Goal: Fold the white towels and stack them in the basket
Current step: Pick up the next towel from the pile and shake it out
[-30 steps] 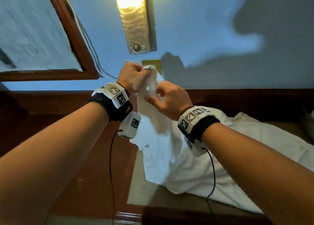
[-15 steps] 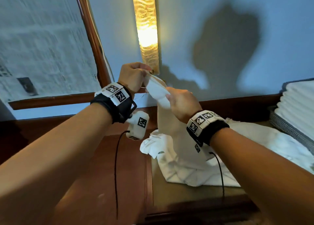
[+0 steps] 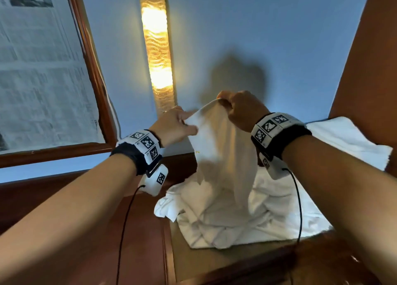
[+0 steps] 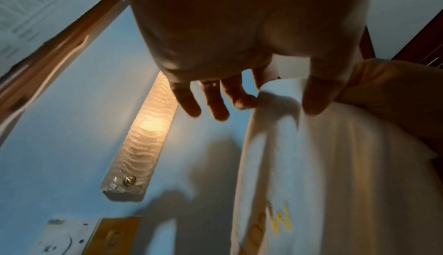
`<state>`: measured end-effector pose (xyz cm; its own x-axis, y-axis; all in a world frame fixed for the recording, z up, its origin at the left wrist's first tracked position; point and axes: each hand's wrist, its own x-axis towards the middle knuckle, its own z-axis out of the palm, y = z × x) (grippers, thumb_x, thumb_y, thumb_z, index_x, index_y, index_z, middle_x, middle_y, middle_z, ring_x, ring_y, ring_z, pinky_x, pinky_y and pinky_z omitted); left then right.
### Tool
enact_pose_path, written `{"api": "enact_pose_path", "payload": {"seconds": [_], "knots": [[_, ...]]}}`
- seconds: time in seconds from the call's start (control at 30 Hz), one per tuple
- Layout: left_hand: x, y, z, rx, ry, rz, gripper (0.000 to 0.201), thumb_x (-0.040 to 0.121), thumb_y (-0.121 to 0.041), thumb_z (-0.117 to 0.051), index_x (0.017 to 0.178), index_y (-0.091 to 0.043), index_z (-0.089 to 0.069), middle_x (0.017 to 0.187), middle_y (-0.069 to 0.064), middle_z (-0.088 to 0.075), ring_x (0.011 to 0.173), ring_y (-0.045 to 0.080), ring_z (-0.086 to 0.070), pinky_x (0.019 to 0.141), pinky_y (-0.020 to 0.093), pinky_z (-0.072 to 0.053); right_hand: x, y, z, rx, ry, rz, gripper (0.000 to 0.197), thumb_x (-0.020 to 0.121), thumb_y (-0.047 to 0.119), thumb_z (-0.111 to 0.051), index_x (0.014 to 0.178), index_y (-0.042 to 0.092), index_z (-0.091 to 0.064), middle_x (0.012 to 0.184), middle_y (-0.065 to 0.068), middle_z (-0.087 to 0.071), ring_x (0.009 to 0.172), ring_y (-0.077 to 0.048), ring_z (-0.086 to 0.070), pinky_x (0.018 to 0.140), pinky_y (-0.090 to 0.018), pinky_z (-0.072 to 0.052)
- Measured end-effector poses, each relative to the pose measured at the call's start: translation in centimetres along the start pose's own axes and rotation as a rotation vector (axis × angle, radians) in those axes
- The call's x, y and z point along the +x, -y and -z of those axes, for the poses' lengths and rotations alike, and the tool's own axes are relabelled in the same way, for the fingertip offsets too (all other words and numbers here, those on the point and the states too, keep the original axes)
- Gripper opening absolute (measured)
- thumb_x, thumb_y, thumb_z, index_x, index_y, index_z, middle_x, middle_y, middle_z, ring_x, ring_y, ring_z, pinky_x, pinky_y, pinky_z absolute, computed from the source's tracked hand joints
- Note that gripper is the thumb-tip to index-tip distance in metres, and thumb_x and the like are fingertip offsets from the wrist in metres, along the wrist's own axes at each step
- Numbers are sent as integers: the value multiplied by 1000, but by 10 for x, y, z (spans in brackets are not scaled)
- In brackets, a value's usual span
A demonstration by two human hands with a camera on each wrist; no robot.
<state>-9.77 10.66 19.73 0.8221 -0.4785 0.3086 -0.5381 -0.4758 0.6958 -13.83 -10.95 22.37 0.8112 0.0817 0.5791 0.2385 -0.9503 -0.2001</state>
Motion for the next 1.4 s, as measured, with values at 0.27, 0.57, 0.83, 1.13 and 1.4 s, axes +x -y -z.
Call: {"api": "enact_pose_path", "payload": {"seconds": [0.27,0.57,0.83,1.13,1.4], "knots": [[5,-14,-52,-366,25,-91,25,88,-4,-73,67,-15,-67,61,-12,-66,56,0,-60,63,16,-45,-15,-27,44,-247,-122,30,24,102,33,-44,110,19,-63,93,-13,-69,88,-38,-63,72,-36,-43],[49,-15,-53,-6,-80,-129,38,93,-23,-72,56,-31,-68,40,-17,-48,40,0,-43,50,22,-32,-37,-96,56,-469,272,-138,25,91,52,-61,87,28,-56,107,-8,-67,99,-31,-61,76,-35,-41],[70,-37,-100,91,21,-120,29,77,-51,-81,72,-33,-59,66,-16,-54,63,5,-53,62,25,-38,7,-82,45,-300,134,2,10,83,26,-62,86,22,-71,94,-8,-70,91,-35,-64,76,-35,-48],[63,-27,-56,115,-209,-50,46,101,-31,-56,60,-12,-51,45,-3,-46,40,17,-41,45,27,-32,37,-128,-15,84,84,-121,34,81,37,-76,63,18,-54,71,-4,-61,75,-27,-57,65,-31,-38],[43,4,-27,290,-356,120,26,87,-43,-61,89,-21,-74,82,5,-72,77,26,-68,72,38,-55,66,-91,-64,763,-73,21,27,76,-4,-74,70,17,-58,69,-2,-59,68,-13,-50,63,-26,-39]]}}
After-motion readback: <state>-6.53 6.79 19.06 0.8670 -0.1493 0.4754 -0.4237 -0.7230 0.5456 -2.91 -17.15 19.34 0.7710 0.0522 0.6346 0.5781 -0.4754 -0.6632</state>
